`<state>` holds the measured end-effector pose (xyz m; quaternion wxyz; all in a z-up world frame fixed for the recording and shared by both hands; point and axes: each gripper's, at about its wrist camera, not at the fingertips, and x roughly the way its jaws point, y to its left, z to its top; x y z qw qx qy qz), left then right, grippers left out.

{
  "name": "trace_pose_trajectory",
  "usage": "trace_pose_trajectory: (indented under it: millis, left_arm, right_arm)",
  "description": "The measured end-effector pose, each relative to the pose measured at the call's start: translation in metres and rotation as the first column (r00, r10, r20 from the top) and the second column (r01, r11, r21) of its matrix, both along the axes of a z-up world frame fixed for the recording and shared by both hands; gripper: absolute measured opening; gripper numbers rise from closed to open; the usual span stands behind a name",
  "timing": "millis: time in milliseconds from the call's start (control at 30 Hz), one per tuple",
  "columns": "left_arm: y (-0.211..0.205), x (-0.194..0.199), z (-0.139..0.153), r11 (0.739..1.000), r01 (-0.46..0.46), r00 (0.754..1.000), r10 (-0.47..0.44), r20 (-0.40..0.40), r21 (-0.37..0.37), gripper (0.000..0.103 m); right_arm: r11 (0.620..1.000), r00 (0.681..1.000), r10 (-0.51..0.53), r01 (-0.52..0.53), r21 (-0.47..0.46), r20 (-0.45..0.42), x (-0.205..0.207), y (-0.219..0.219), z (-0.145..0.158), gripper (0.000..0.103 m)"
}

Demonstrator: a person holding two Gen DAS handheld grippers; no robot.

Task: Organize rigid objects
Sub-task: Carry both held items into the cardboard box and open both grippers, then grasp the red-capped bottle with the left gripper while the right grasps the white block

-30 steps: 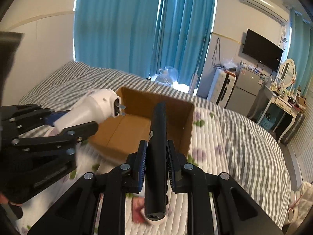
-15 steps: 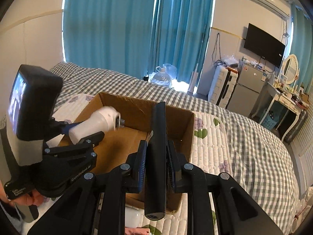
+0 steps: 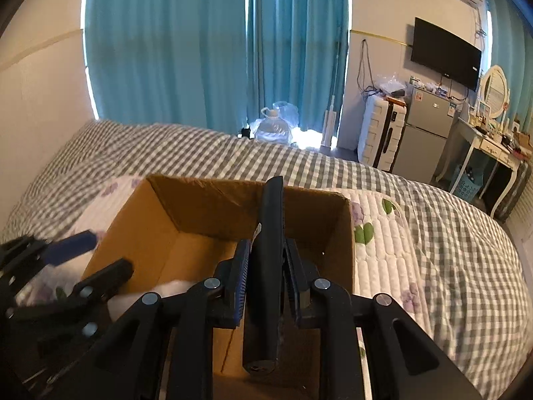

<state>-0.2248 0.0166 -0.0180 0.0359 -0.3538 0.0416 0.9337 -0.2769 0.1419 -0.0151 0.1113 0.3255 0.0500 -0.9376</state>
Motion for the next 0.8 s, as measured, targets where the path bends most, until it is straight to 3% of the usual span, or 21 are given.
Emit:
trace_pose_trajectory:
  millis: [33, 67, 133, 267, 433, 467, 633, 800]
  left_arm:
    - [0.000, 0.005, 0.005, 1.000, 0.004, 1.000, -0.004, -0.007, 0.002, 0.051]
    - [-0.001, 0.009, 0.010, 1.000, 0.004, 1.000, -0.004, -0.014, 0.002, 0.051]
    - [-0.002, 0.021, 0.022, 1.000, 0.001, 1.000, -0.001, -0.031, -0.002, 0.051]
    - [-0.008, 0.049, 0.044, 1.000, -0.010, 0.998, 0.010, -0.064, -0.010, 0.065]
    - [-0.012, 0.095, 0.060, 0.999, -0.029, 0.995, 0.027, -0.099, -0.021, 0.099]
    - [-0.011, 0.102, 0.060, 0.999, -0.031, 0.994, 0.028, -0.103, -0.029, 0.101]
    - [-0.014, 0.132, 0.041, 0.998, -0.037, 0.997, 0.034, -0.064, -0.055, 0.103]
    - [-0.022, 0.145, 0.005, 0.997, -0.062, 0.998, 0.062, 0.000, -0.046, 0.103]
  right_arm:
    - [1.000, 1.000, -0.005, 0.005, 0.003, -0.004, 0.002, 0.000, 0.002, 0.024]
    - [1.000, 1.000, -0.010, 0.010, 0.004, -0.008, 0.006, 0.000, 0.004, 0.039]
    - [1.000, 1.000, -0.018, 0.018, -0.005, -0.023, 0.018, 0.005, 0.013, 0.056]
    - [1.000, 0.999, -0.025, 0.026, 0.015, -0.037, 0.050, 0.016, 0.039, 0.057]
    - [0.998, 0.998, -0.036, 0.039, 0.051, -0.052, 0.105, 0.029, 0.070, 0.068]
    - [0.998, 0.998, -0.036, 0.039, 0.053, -0.055, 0.116, 0.031, 0.073, 0.070]
    - [0.998, 0.998, -0.028, 0.030, 0.052, -0.048, 0.162, 0.037, 0.075, 0.087]
    - [0.995, 1.000, -0.025, 0.026, 0.100, -0.014, 0.183, 0.040, 0.041, 0.091]
